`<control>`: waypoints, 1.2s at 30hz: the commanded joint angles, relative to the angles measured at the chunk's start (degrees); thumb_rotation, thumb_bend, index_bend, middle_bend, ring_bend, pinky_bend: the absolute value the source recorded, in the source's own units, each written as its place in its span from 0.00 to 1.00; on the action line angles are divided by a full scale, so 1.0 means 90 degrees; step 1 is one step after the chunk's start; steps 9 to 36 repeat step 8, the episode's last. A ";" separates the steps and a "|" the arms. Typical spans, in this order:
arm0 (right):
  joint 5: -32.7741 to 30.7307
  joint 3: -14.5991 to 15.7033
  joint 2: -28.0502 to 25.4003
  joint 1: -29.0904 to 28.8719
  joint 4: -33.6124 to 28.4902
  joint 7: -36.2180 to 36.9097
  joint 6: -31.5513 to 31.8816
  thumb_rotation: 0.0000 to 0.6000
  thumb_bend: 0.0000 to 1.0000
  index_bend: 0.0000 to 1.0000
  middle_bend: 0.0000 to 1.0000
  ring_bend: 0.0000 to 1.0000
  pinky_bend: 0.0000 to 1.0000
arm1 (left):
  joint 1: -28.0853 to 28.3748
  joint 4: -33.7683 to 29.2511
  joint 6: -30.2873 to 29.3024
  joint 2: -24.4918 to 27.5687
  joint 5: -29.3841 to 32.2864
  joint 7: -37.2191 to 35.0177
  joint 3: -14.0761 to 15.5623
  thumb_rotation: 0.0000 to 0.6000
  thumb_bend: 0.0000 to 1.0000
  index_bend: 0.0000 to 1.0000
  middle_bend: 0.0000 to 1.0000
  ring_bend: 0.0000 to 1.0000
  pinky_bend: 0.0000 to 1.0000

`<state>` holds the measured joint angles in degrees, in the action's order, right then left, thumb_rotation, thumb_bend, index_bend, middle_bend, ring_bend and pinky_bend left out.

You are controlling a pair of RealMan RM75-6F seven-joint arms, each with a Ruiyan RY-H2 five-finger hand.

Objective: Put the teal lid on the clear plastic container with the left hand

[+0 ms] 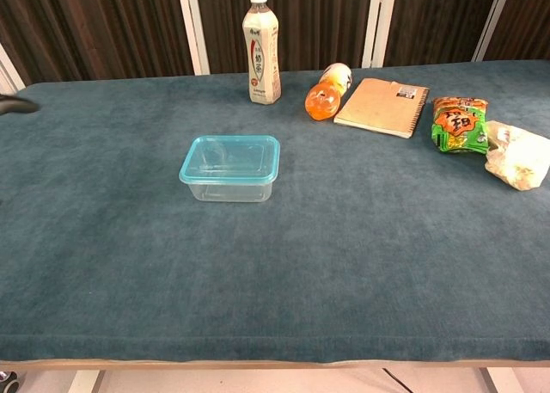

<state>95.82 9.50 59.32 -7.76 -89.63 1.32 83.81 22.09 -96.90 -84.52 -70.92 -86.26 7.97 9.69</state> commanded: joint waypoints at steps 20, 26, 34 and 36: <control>0.0197 -0.0040 0.0337 0.0380 0.0128 -0.0292 0.0301 1.00 0.20 0.00 0.00 0.00 0.00 | -0.1664 0.1776 -0.1602 -0.0026 -0.0671 -0.1020 0.0319 1.00 0.37 0.00 0.00 0.00 0.00; 0.0197 -0.0040 0.0337 0.0380 0.0128 -0.0292 0.0301 1.00 0.20 0.00 0.00 0.00 0.00 | -0.1664 0.1776 -0.1602 -0.0026 -0.0671 -0.1020 0.0319 1.00 0.37 0.00 0.00 0.00 0.00; 0.0197 -0.0040 0.0337 0.0380 0.0128 -0.0292 0.0301 1.00 0.20 0.00 0.00 0.00 0.00 | -0.1664 0.1776 -0.1602 -0.0026 -0.0671 -0.1020 0.0319 1.00 0.37 0.00 0.00 0.00 0.00; 0.0197 -0.0040 0.0337 0.0380 0.0128 -0.0292 0.0301 1.00 0.20 0.00 0.00 0.00 0.00 | -0.1664 0.1776 -0.1602 -0.0026 -0.0671 -0.1020 0.0319 1.00 0.37 0.00 0.00 0.00 0.00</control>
